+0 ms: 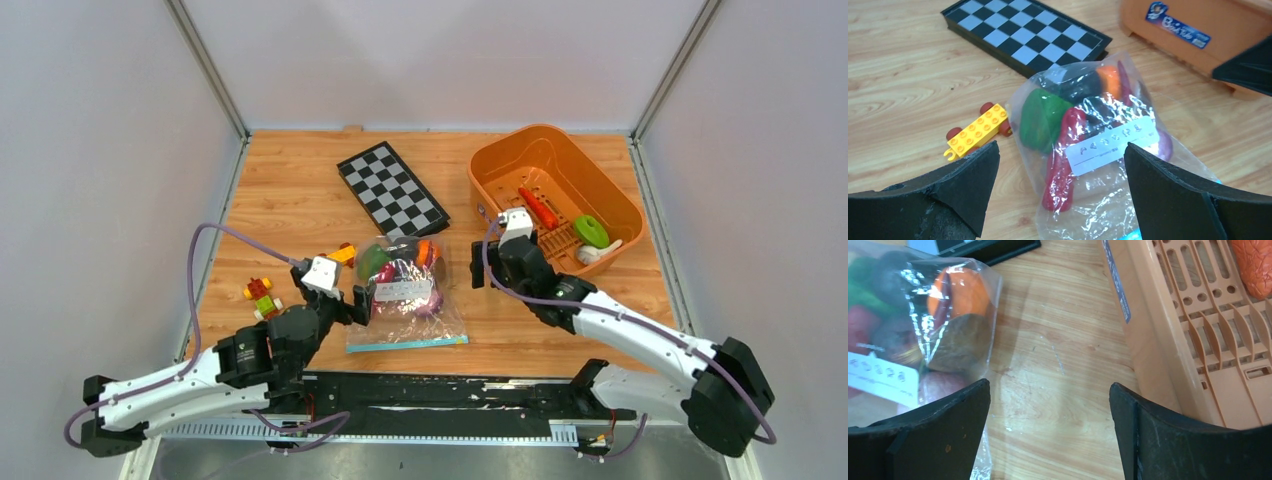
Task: Place the food in the zip-top bag and seal the zipper
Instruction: Move the bin to the center of the board, then reset both arms
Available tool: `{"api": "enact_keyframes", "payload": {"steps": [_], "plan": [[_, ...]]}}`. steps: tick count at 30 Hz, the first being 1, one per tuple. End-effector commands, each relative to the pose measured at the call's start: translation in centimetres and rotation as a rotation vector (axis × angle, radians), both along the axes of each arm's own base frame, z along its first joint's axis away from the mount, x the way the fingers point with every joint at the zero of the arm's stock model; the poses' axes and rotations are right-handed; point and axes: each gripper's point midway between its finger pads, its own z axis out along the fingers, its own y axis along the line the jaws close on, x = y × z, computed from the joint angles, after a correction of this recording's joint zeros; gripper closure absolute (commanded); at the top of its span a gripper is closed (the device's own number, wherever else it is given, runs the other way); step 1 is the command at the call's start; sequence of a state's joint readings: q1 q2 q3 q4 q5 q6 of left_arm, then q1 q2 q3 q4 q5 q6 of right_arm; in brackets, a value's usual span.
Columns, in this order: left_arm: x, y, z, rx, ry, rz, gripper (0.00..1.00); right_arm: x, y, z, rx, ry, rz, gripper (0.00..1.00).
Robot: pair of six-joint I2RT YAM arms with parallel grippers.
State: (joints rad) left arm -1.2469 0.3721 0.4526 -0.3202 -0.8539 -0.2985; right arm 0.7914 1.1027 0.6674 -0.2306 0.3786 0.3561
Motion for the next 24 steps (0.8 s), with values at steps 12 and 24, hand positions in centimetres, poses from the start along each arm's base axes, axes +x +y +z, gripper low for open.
{"api": "enact_keyframes", "payload": {"steps": [12, 24], "plan": [[3.8, 3.3, -3.1, -0.025, 0.190, 0.208, 0.00, -5.3, 0.3, 8.1, 0.323, -0.271, 0.261, 0.01], [4.8, 5.8, -1.0, -0.212, 0.194, 0.371, 0.00, -5.5, -6.9, 9.3, 0.282, -0.319, -0.041, 0.00]]}}
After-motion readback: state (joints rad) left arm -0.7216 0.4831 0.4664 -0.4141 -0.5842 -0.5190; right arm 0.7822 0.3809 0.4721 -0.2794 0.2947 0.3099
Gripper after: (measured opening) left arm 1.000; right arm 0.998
